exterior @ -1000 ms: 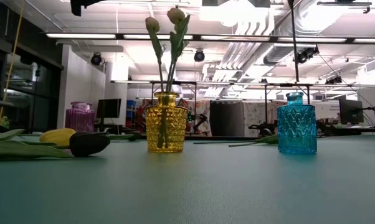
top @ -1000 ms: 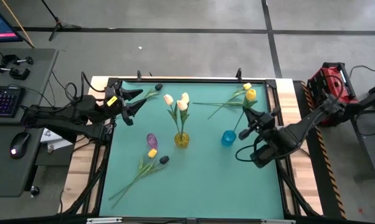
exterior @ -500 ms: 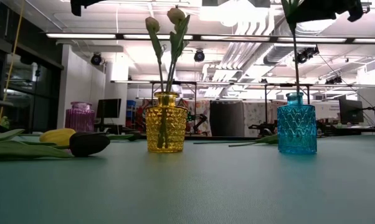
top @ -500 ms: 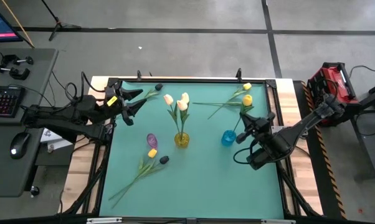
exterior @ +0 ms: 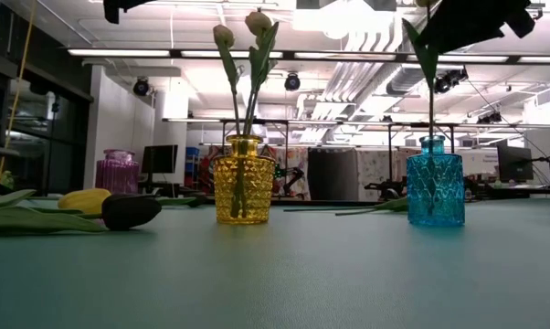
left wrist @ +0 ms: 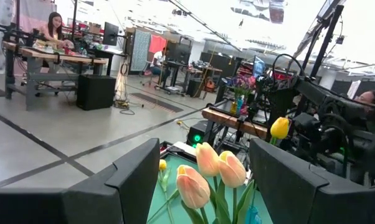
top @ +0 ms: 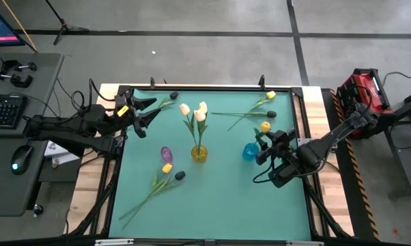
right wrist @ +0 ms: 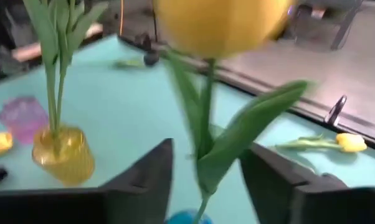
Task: Sort flowers into vase by color
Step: Put the bottom right yellow flower into the blue vase, then put the bottom yellow flower into the blue vase
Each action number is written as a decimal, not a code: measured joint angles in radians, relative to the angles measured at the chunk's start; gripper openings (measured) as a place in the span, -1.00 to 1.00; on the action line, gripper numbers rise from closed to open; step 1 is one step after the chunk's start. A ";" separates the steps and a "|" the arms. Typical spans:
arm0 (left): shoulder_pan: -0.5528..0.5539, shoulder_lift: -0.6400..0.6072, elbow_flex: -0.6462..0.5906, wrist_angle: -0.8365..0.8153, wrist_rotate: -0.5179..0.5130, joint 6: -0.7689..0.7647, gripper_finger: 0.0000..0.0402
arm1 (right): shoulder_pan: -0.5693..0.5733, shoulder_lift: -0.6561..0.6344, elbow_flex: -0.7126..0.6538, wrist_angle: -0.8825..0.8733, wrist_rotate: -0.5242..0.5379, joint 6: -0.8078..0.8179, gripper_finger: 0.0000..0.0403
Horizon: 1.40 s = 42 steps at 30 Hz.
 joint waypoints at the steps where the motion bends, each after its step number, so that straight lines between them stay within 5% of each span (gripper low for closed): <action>1: 0.000 0.000 0.000 0.000 0.000 0.000 0.18 | -0.003 0.000 0.015 -0.011 -0.027 -0.026 -0.03; 9: 0.000 0.000 0.000 -0.004 -0.001 0.004 0.18 | -0.036 -0.003 0.154 -0.135 -0.323 -0.252 0.57; 21: -0.001 0.000 0.000 -0.050 0.069 -0.058 0.18 | -0.023 -0.003 0.240 -0.196 -0.665 -0.330 0.60; 28: -0.037 0.085 0.048 -0.535 0.377 -0.438 0.18 | 0.042 -0.003 0.239 -0.204 -0.545 -0.181 0.59; 33: -0.197 0.240 0.057 -0.621 0.583 -0.677 0.16 | 0.055 -0.003 0.201 -0.214 -0.500 -0.096 0.59; 42: -0.508 0.556 0.055 -0.816 0.476 -1.110 0.02 | 0.055 -0.002 0.076 -0.166 -0.522 0.023 0.59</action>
